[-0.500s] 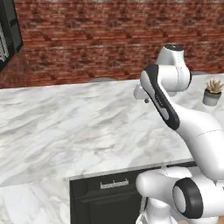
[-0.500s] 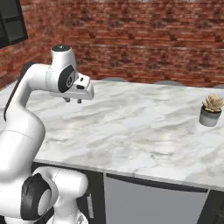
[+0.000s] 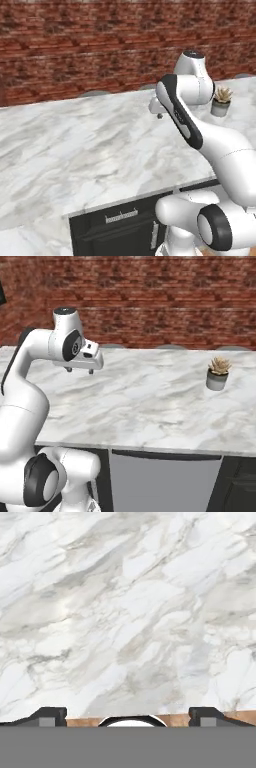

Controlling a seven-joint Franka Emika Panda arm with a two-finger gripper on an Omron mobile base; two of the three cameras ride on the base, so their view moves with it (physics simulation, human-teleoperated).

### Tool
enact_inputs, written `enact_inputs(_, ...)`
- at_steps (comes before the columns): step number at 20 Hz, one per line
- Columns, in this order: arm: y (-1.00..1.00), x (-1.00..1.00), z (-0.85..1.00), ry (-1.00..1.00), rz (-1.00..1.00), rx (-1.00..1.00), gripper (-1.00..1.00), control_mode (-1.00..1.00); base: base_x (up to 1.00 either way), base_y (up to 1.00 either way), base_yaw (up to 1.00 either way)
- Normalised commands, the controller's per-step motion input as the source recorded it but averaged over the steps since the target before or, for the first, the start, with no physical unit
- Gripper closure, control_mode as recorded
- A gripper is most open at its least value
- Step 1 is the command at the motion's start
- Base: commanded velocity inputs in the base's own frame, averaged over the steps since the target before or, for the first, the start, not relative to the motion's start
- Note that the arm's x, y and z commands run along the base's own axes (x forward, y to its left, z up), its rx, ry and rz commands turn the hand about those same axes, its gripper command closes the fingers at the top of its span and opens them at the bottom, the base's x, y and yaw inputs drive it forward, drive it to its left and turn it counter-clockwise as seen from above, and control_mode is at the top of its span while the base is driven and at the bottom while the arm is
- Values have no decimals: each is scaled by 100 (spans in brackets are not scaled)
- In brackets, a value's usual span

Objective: Open the dishwasher door and pull out the top rack.

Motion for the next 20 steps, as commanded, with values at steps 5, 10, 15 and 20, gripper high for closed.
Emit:
enact_inputs(5, 0, 0, 0, 0, 0, 0, -100, 100, -6, -1, -51)
enact_inputs(10, 0, 0, 0, 0, 0, 0, -100, 100, -27, 0, -44)
enact_inputs(15, 0, 0, 0, 0, 0, 0, -100, 100, -55, 0, -33)
enact_inputs(20, 0, 0, 0, 0, 0, 0, -100, 100, -73, 2, -22)
